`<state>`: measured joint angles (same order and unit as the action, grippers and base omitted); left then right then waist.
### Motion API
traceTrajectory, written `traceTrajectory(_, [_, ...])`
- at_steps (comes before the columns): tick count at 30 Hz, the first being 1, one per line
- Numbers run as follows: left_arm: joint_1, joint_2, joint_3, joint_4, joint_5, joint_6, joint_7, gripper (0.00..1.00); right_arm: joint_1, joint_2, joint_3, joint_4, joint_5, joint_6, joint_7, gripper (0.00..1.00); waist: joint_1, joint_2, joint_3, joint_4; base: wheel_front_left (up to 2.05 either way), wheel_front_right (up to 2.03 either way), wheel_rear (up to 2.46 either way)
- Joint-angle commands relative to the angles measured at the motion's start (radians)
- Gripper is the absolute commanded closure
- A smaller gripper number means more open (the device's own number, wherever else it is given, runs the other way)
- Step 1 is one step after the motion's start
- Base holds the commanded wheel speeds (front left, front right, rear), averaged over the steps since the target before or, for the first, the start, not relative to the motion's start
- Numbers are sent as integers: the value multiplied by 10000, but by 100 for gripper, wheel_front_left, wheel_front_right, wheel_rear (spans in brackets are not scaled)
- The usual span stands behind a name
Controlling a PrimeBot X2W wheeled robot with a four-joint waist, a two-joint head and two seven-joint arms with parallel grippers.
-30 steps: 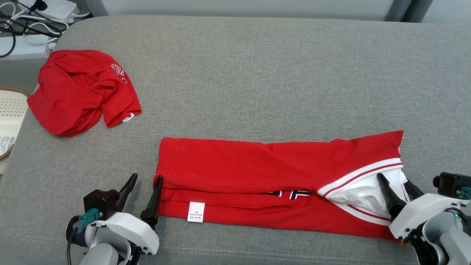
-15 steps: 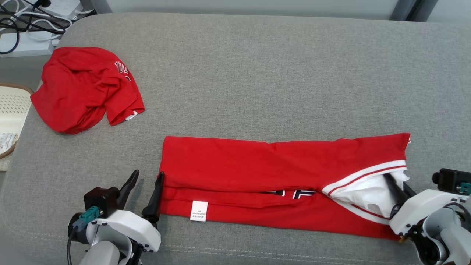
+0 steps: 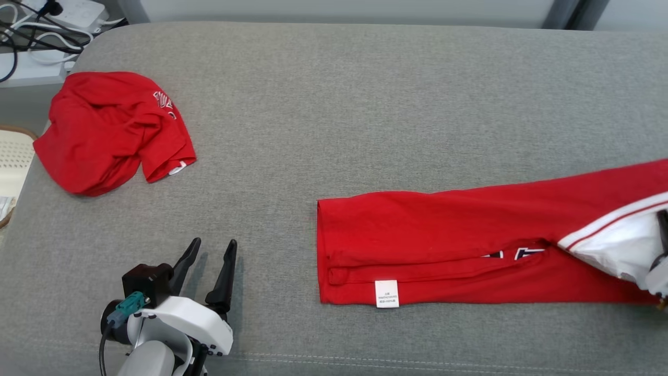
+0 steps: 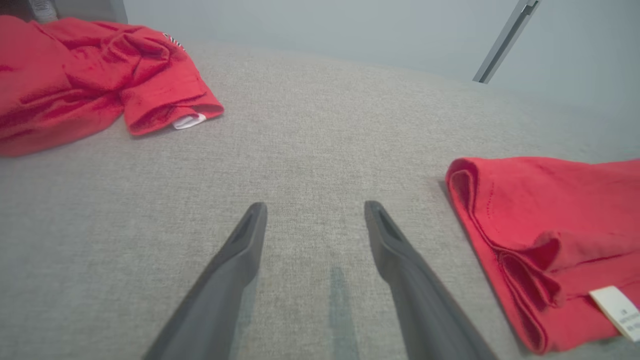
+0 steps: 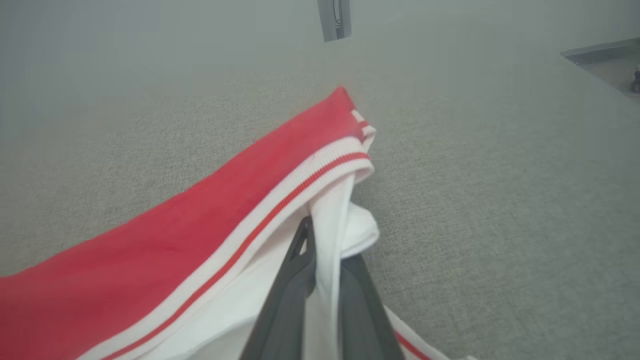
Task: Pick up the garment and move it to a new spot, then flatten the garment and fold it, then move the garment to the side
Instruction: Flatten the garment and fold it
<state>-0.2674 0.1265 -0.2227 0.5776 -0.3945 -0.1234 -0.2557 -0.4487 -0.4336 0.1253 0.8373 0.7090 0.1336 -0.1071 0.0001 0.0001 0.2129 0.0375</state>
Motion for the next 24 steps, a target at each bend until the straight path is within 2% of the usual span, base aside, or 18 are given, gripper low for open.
traceTrajectory(1, [-14,174,312,-245,148,-70,-61,0,-142,-318,177,-398,-158,-29,-57,100,-1,-1,-12,-88,0,0,0])
traceTrajectory(5, [53,138,255,-251,81,-71,-61,0,-194,-216,969,-2011,-294,-29,577,100,-1,-1,-43,-365,0,0,0])
traceTrajectory(8, [47,105,180,-304,52,-71,-61,0,-101,-228,1779,-3579,-196,-29,1438,100,-1,-1,-72,-536,0,0,0])
traceTrajectory(15, [-79,-57,-68,-301,-40,-72,-61,0,278,-460,3782,-7425,618,-29,4062,100,-1,-1,-108,-444,0,0,0])
traceTrajectory(19, [-145,-91,-236,-280,-151,-72,-61,0,233,-98,4588,-8177,752,-29,4685,100,-1,-1,-73,-160,0,0,0])
traceTrajectory(24, [-260,-131,-339,-294,-239,-72,-61,0,66,273,5214,-7932,592,-29,4885,100,-1,-1,-18,214,0,0,0])
